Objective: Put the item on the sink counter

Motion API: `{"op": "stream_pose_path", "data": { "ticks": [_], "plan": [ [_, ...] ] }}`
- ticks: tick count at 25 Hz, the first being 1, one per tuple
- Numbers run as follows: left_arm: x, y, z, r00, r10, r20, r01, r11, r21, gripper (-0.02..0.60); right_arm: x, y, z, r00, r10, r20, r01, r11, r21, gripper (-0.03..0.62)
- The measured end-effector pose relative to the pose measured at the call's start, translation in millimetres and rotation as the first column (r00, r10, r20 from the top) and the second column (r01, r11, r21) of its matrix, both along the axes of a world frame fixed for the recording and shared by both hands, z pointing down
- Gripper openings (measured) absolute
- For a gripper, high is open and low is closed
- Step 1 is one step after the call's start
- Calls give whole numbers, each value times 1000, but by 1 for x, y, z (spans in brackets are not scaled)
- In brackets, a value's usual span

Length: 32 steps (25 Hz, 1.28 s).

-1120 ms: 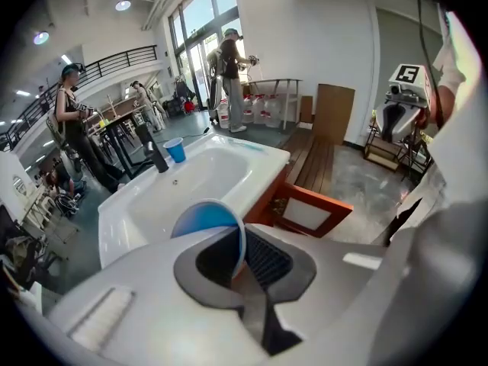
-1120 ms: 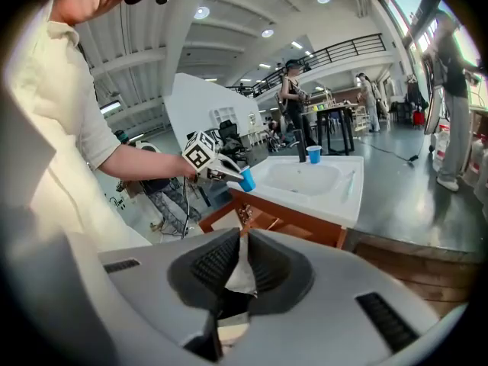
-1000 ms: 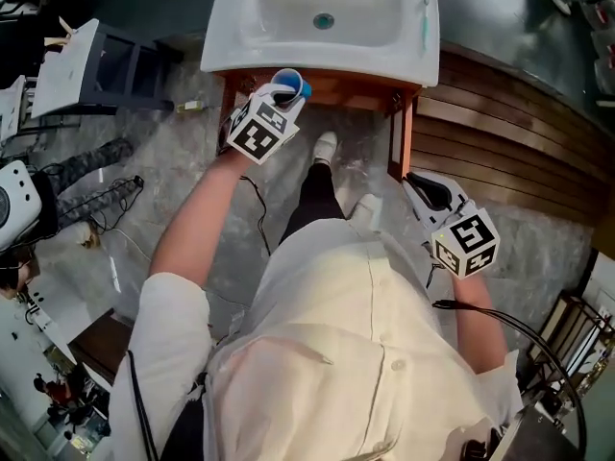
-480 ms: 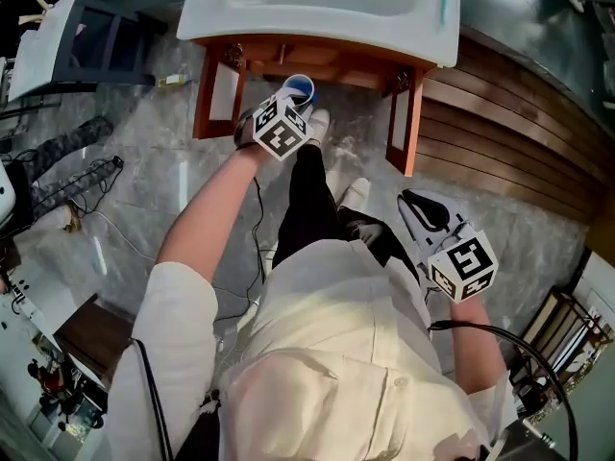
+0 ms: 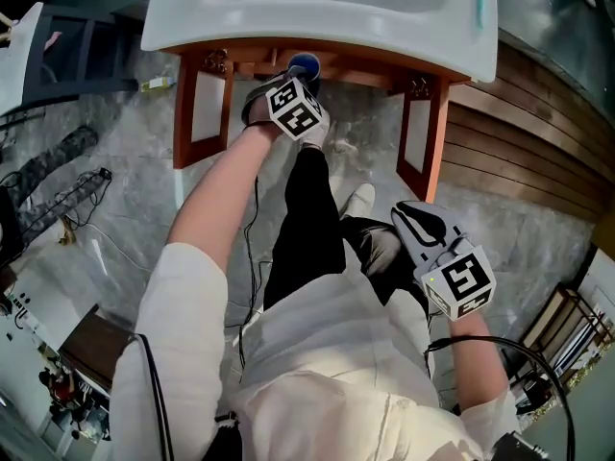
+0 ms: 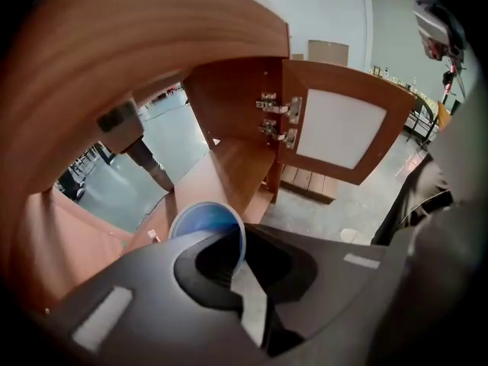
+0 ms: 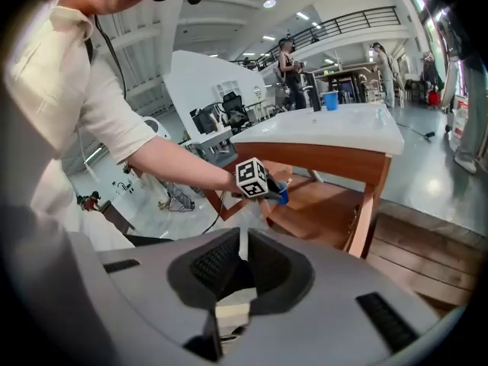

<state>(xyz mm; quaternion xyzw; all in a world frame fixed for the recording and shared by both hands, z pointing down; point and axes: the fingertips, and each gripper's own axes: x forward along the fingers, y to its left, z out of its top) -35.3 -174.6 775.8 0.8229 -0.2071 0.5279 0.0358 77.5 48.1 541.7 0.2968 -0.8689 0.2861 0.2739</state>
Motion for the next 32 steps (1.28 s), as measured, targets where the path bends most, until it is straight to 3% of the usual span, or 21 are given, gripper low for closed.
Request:
{"op": "stream_pose_path", "data": {
  "ticks": [7, 14, 26, 32],
  "plan": [
    [3, -54, 44, 999, 31, 29, -32, 999, 44, 20, -13, -22, 34, 1000, 6, 7, -6, 1000, -26, 32],
    [10, -75, 64, 998, 59, 30, -60, 997, 52, 21, -12, -35, 53, 1000, 9, -12, -10, 999, -50, 32],
    [5, -72, 88, 992, 92, 82, -97, 994, 49, 29, -7, -35, 62, 1000, 23, -10, -23, 997, -70, 32],
    [2, -76, 80, 992, 89, 90, -95, 993, 72, 90, -5, -32, 60, 1000, 28, -9, -29, 998, -58, 32]
  ]
}}
